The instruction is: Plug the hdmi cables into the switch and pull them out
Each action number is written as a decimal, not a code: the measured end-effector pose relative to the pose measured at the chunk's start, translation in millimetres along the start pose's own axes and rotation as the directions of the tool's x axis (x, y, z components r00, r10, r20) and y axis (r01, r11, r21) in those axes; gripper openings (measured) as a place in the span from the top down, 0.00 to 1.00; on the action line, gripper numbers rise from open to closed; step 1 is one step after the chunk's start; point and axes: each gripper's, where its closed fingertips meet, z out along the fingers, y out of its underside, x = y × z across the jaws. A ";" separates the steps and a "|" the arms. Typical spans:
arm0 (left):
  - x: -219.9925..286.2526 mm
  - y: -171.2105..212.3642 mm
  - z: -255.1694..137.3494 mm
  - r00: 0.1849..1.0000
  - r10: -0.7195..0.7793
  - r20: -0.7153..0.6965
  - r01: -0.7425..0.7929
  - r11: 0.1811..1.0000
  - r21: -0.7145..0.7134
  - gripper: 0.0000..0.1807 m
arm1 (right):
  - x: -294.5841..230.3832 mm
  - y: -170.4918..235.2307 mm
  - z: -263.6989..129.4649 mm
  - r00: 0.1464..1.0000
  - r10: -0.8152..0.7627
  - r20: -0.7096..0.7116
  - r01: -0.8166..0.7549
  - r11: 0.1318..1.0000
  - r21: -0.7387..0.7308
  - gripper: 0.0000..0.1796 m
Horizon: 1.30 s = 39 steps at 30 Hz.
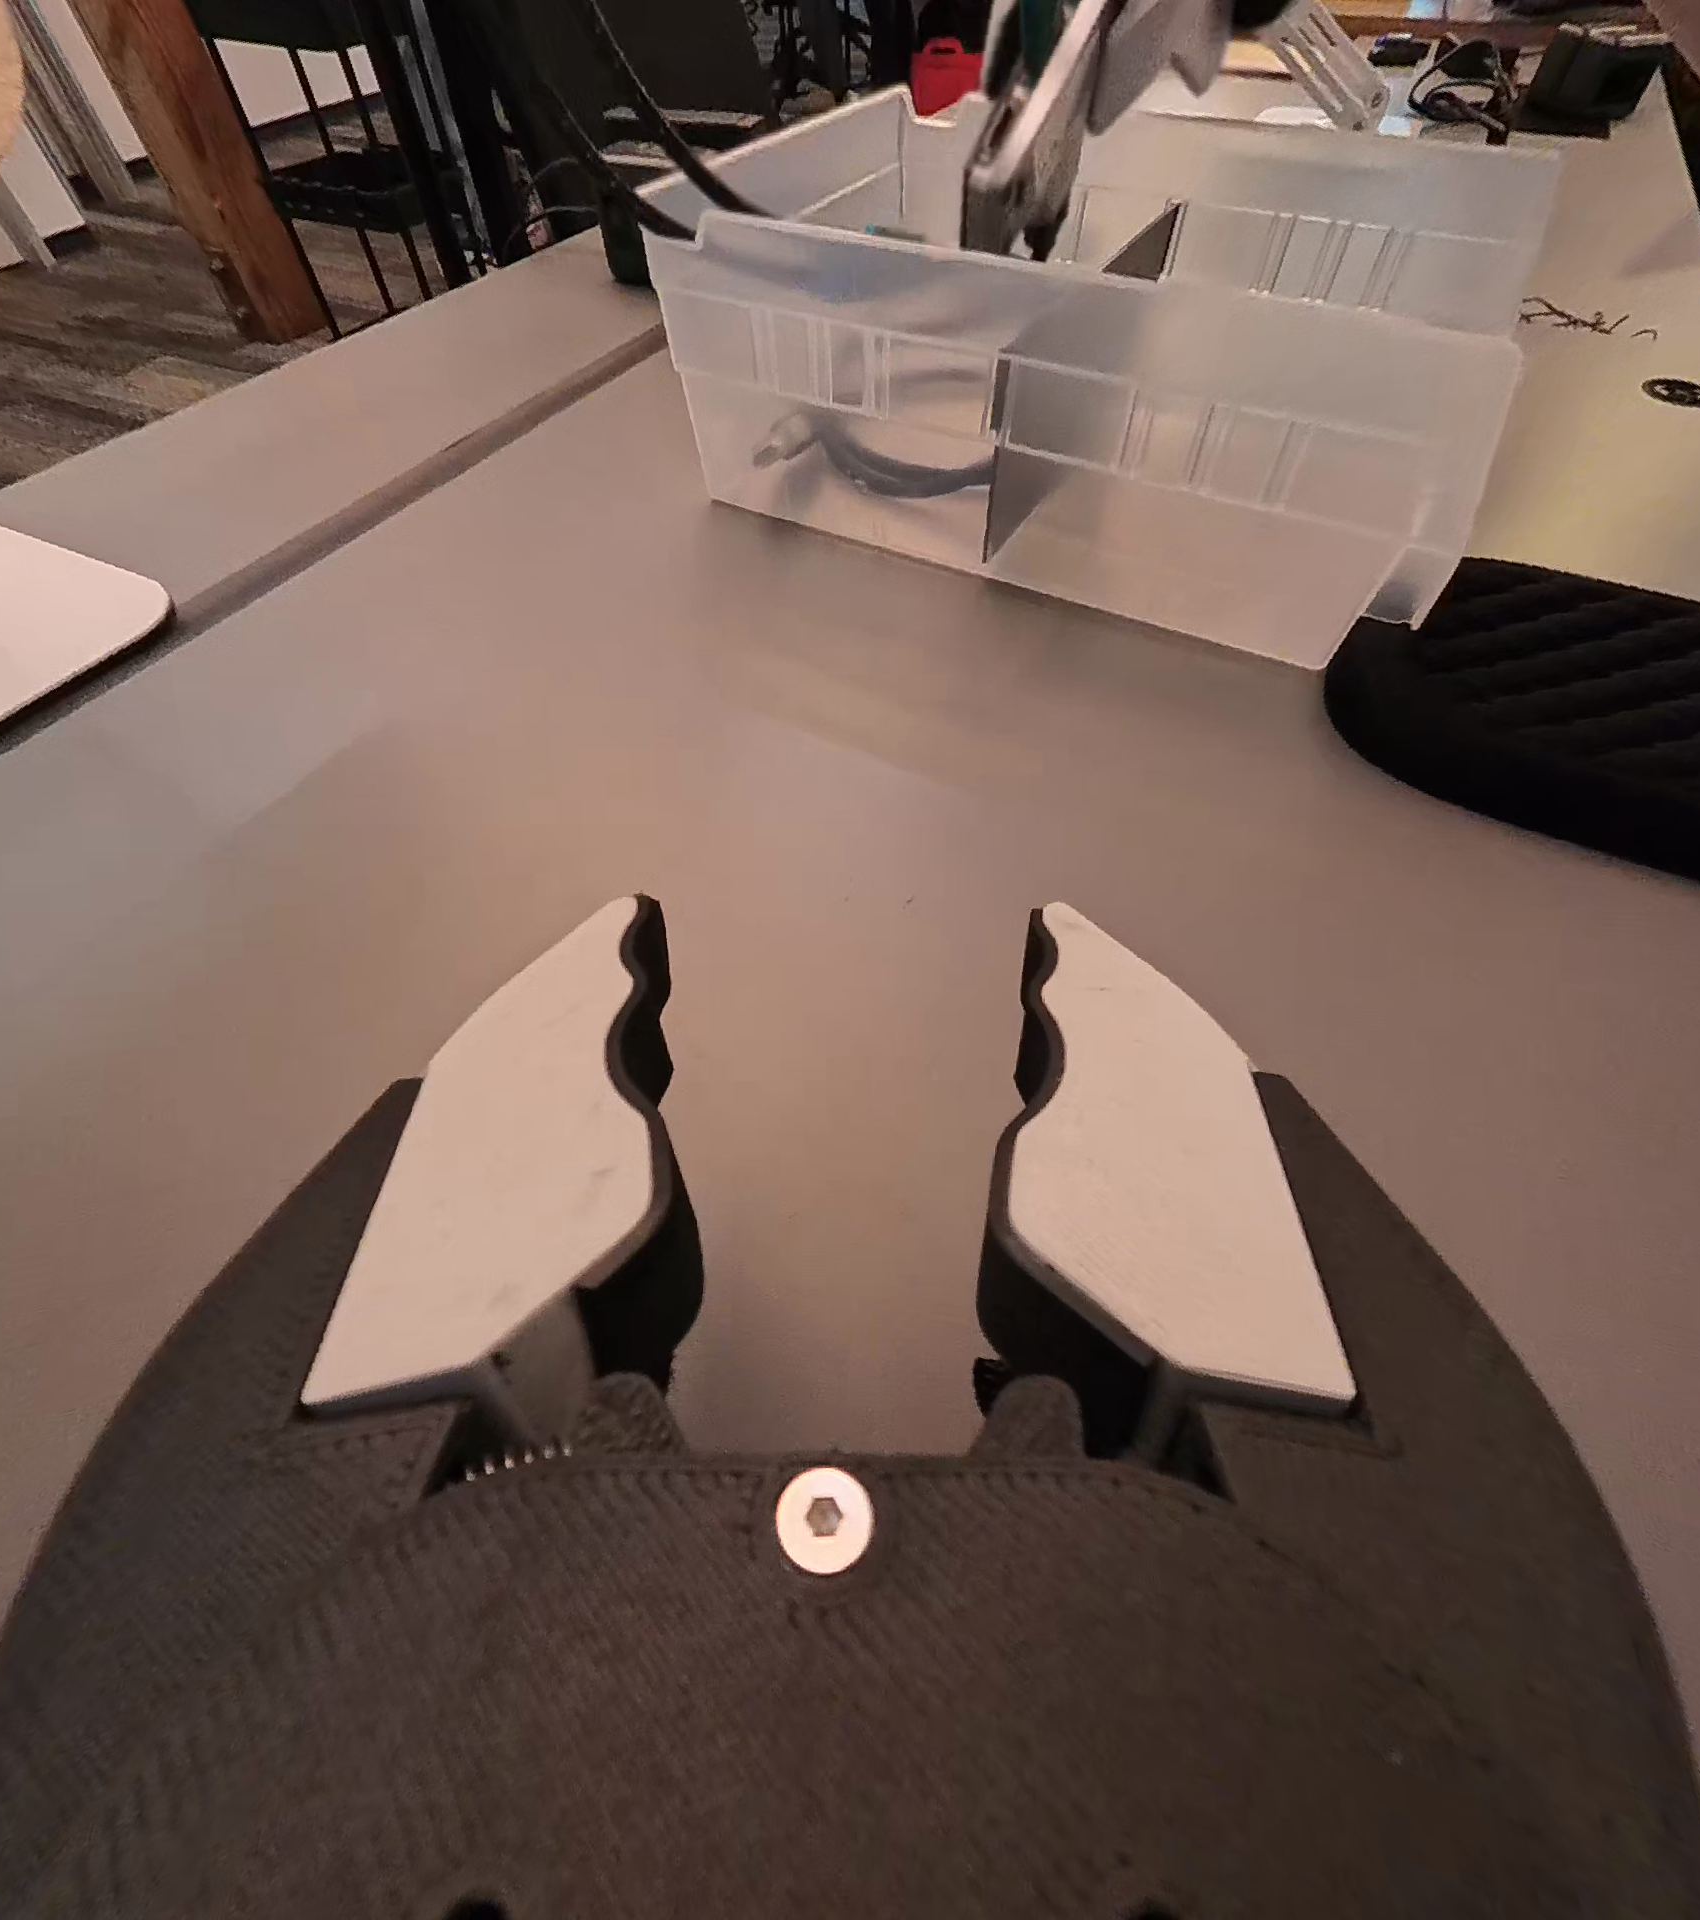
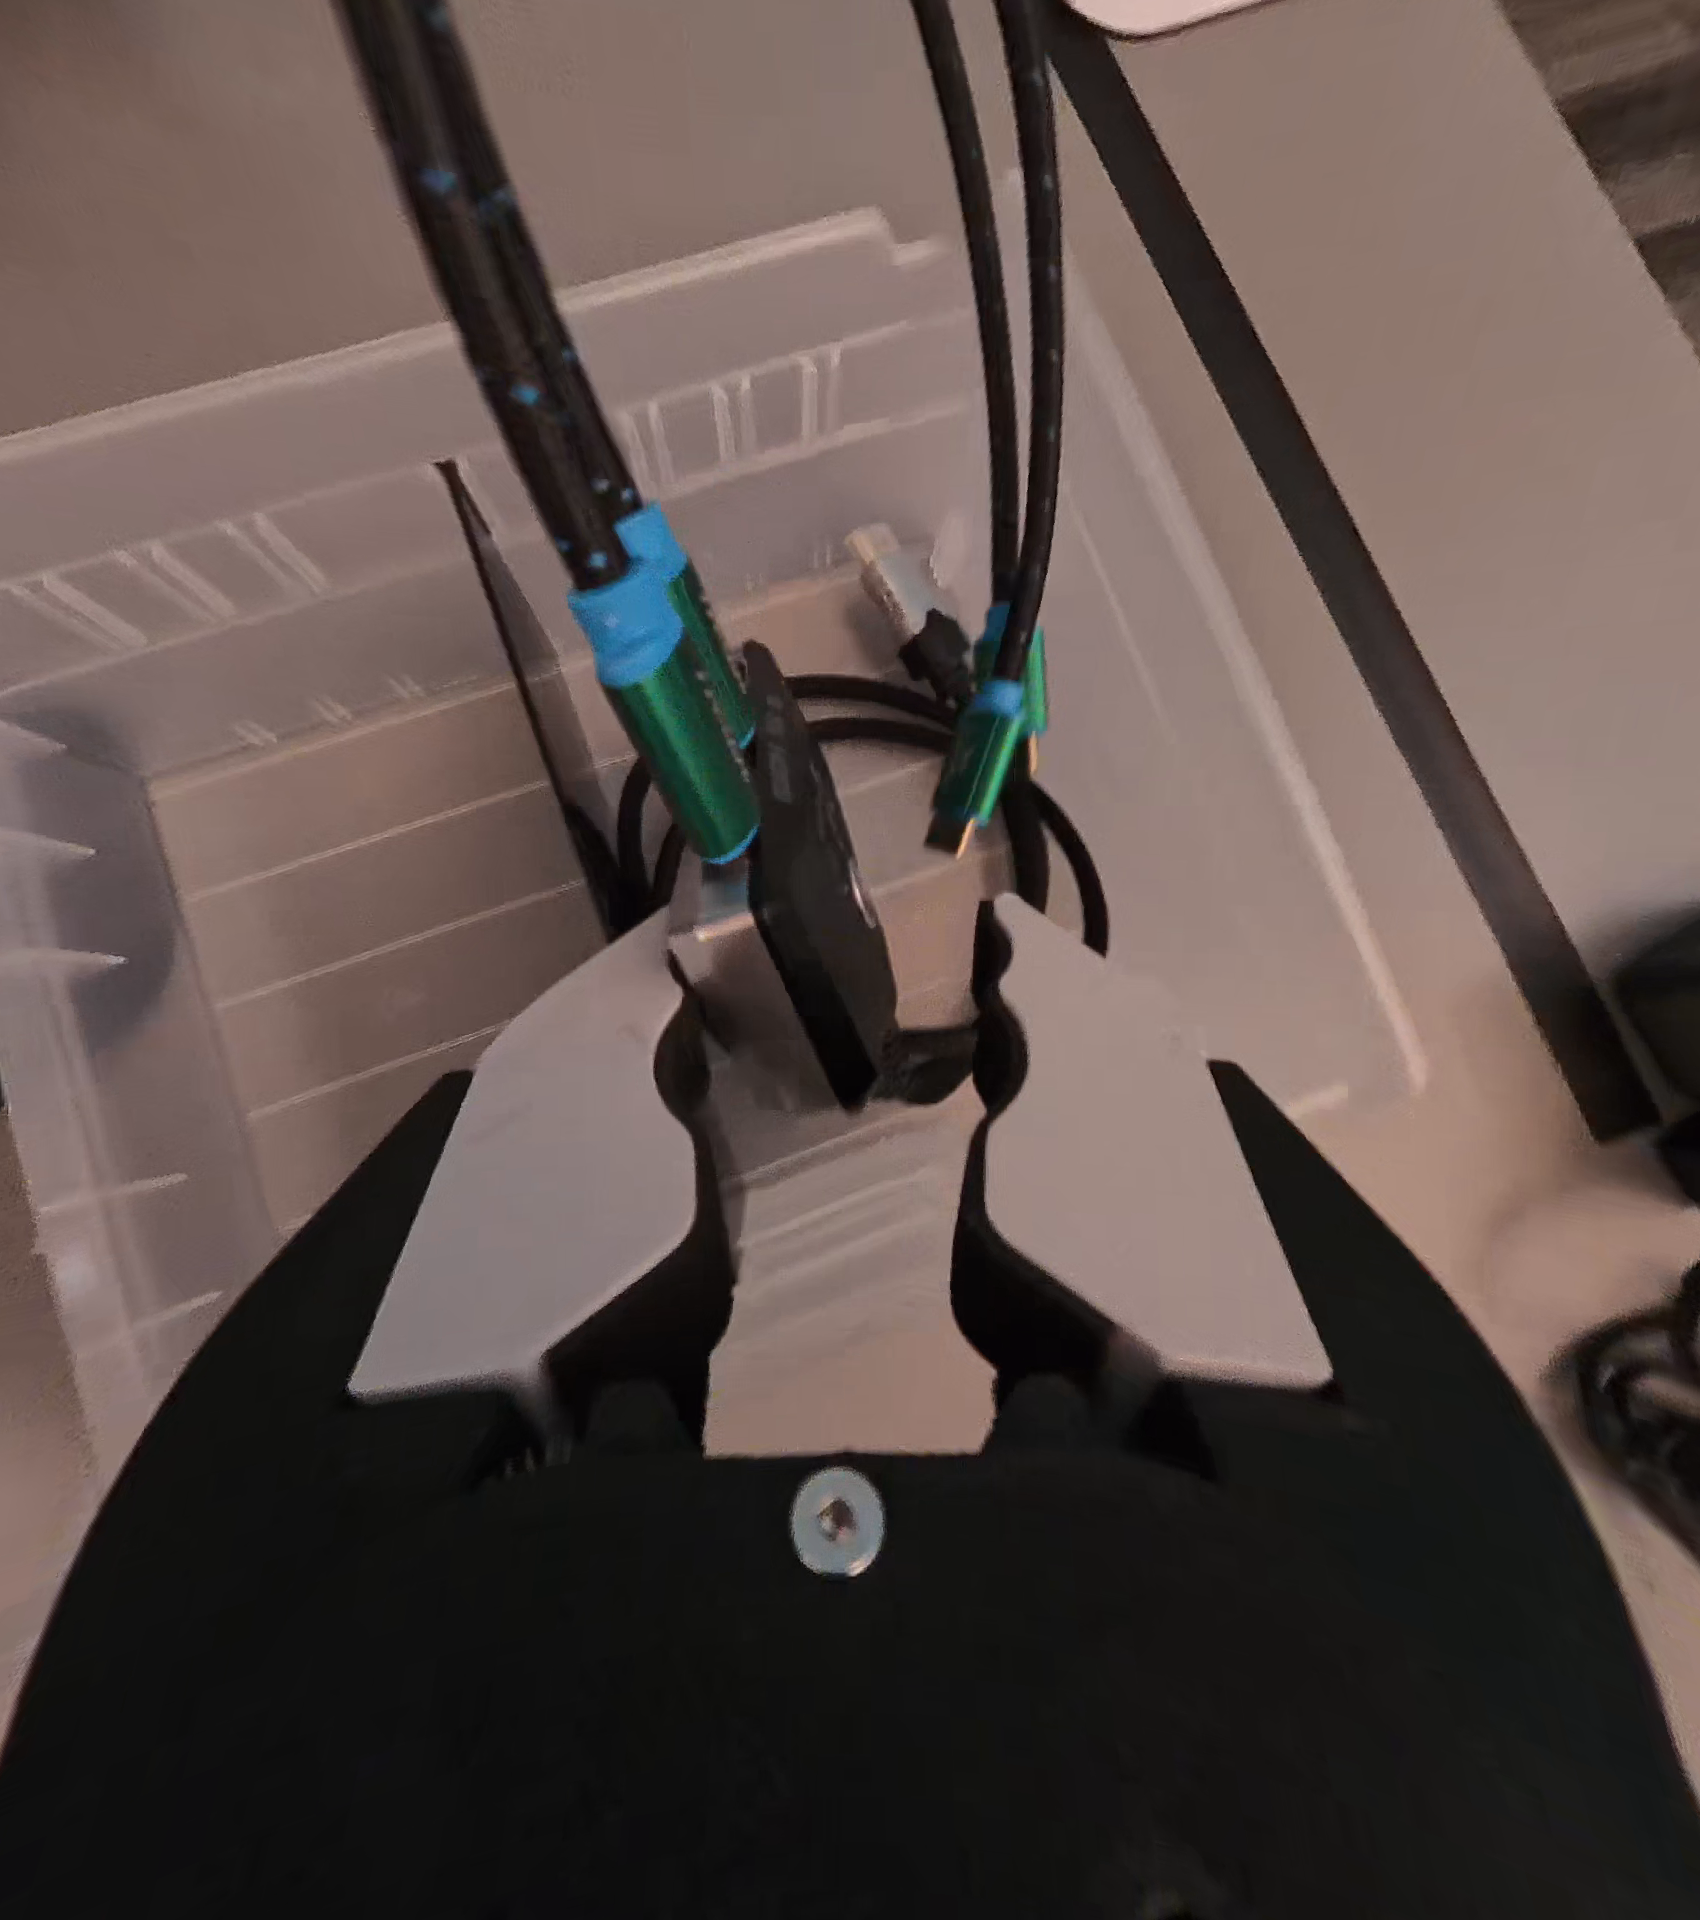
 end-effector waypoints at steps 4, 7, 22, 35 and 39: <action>1.0 -8.6 -5.0 1.000 -0.004 0.000 0.004 1.000 0.029 0.64 | -13.0 10.6 -21.4 0.987 0.135 -0.083 -0.129 0.988 0.080 0.72; 3.1 -15.7 -8.2 1.000 -0.001 -0.003 0.001 0.999 0.052 0.64 | -15.5 21.6 -37.6 0.934 0.251 -0.254 -0.208 0.960 0.185 0.66; 25.2 -28.4 -11.4 0.998 0.062 -0.029 -0.060 0.995 0.078 0.64 | -63.8 108.4 -8.3 0.490 0.790 -0.370 -0.852 0.524 -0.009 0.95; 3.8 -40.1 -26.8 1.000 0.017 0.006 -0.017 0.991 0.130 0.65 | -53.7 104.3 -2.7 0.423 0.755 -0.501 -0.895 0.435 -0.100 0.96; -15.4 -72.4 -59.5 0.996 0.032 0.085 -0.049 0.977 0.209 0.64 | -51.1 97.6 -3.9 0.439 0.765 -0.471 -0.884 0.461 -0.076 0.92</action>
